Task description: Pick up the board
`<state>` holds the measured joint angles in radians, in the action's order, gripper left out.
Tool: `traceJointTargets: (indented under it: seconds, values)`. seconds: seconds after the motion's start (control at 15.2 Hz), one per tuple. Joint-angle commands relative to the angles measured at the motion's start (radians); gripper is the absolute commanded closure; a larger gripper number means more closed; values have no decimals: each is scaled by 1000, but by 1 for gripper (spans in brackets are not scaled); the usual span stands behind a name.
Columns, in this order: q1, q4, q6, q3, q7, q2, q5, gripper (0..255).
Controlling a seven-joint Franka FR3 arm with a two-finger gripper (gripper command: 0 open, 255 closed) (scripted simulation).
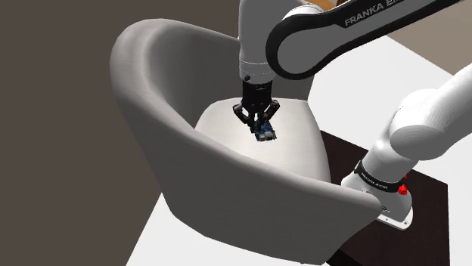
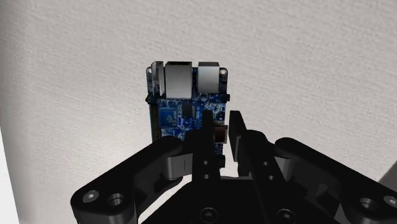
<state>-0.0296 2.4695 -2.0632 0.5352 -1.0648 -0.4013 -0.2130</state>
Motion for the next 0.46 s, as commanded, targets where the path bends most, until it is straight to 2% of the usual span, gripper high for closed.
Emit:
traceJointTargets:
  seconds: [0.0,0.4]
  values:
    - [2,-16,31,-7,3,-15,-1,255]
    - [2,-56,92,-21,7,-37,0,255]
